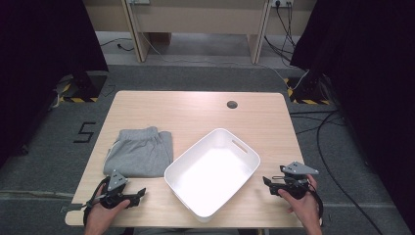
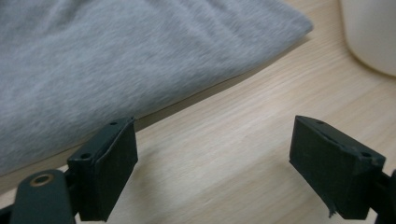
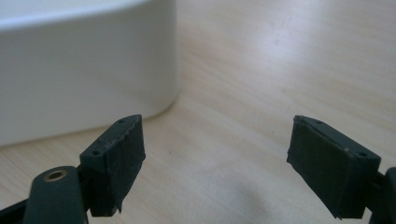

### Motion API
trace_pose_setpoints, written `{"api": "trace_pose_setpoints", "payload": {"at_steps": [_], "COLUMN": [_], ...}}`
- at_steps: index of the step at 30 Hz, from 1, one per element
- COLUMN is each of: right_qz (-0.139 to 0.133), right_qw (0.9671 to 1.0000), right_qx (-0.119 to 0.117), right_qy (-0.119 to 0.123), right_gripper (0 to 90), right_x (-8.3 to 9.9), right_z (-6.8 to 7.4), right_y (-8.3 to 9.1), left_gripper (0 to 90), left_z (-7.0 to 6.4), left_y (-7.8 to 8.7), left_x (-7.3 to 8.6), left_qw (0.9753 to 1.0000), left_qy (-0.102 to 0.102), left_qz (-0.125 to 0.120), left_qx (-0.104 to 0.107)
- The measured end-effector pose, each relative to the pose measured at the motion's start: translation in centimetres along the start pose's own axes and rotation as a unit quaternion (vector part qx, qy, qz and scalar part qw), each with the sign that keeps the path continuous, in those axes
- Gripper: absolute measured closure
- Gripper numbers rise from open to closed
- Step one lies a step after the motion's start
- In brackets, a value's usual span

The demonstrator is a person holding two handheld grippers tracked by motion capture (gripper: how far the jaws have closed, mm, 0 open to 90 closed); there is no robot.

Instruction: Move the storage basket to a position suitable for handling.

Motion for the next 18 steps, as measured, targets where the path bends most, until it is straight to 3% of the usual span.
{"api": "trace_pose_setpoints", "payload": {"at_steps": [7, 9, 18], "right_qz": [-0.021, -0.034, -0.069], "right_qw": [0.9997, 0.9993, 0.9970], "right_qx": [-0.007, -0.006, -0.013], "right_qy": [0.008, 0.015, 0.034], "right_gripper": [18.7, 18.7, 20.2], "right_x": [-1.5, -2.5, -4.8], "right_z": [0.4, 0.8, 1.8], "right_y": [1.1, 1.7, 2.9], "left_gripper": [14.7, 14.7, 14.7], "left_z": [-2.0, -3.2, -6.3], "left_y": [0.6, 0.8, 1.0], "left_x": [-0.4, -0.7, -1.6], "left_qw": [0.9995, 0.9990, 0.9965], "left_qy": [-0.011, -0.026, -0.057], "left_qz": [-0.021, -0.025, -0.038], "left_qx": [0.019, 0.027, 0.048]}}
Point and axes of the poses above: each handheld gripper's, and its own axes: y roughly backward along the jaws, x roughly out of its underside, z roughly to its left, the point moved 1 cm from there along -y, roughly forward along the jaws, and after that the axes turned 13 degrees about z, right-handed, at the moved point
